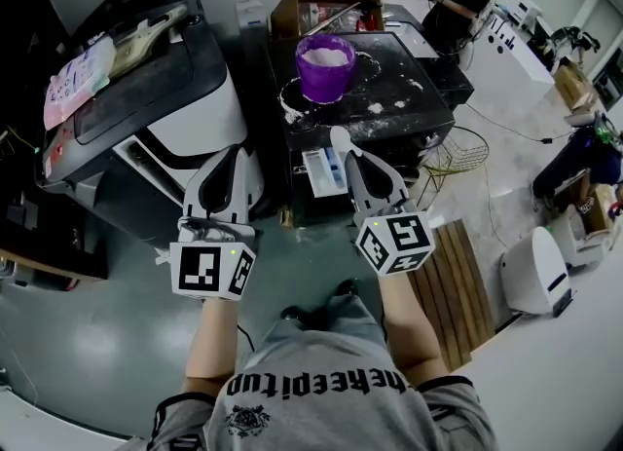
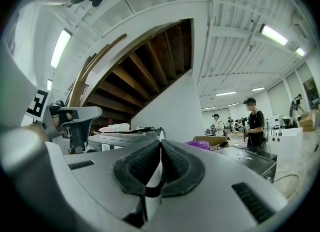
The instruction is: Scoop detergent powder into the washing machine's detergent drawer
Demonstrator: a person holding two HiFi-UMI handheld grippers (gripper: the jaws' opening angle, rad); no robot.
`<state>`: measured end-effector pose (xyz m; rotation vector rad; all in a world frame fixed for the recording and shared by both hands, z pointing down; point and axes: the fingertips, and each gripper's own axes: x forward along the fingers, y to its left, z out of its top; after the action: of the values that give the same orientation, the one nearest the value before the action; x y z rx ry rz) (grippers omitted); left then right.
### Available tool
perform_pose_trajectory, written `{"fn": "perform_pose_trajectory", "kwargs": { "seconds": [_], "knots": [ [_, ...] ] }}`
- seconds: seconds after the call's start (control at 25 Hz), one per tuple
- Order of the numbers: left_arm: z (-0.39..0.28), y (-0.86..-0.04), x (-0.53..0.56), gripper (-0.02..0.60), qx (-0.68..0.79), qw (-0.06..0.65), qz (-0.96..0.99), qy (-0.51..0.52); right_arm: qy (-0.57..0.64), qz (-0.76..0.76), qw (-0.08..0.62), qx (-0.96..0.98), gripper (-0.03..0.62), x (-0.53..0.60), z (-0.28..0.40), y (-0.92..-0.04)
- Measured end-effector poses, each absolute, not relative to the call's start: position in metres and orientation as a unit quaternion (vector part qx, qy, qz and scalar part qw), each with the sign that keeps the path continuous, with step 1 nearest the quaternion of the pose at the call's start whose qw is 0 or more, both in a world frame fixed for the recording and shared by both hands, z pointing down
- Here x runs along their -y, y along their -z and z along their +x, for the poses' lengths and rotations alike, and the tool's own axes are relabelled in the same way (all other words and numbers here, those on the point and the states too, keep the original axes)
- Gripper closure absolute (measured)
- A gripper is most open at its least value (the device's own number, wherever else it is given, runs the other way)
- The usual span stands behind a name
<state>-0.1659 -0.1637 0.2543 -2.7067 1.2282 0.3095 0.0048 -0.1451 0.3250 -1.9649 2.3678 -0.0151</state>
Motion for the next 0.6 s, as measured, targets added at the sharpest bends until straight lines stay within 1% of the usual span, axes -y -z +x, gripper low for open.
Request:
{"fn": "perform_pose_trajectory", "kwargs": {
  "seconds": [0.6],
  "knots": [
    [-0.174, -0.242, 0.143, 0.577, -0.398, 0.086, -0.906, -0.117, -0.062, -0.656, 0.063, -0.75, 0.589, 0.104, 0.001, -0.275]
  ]
}}
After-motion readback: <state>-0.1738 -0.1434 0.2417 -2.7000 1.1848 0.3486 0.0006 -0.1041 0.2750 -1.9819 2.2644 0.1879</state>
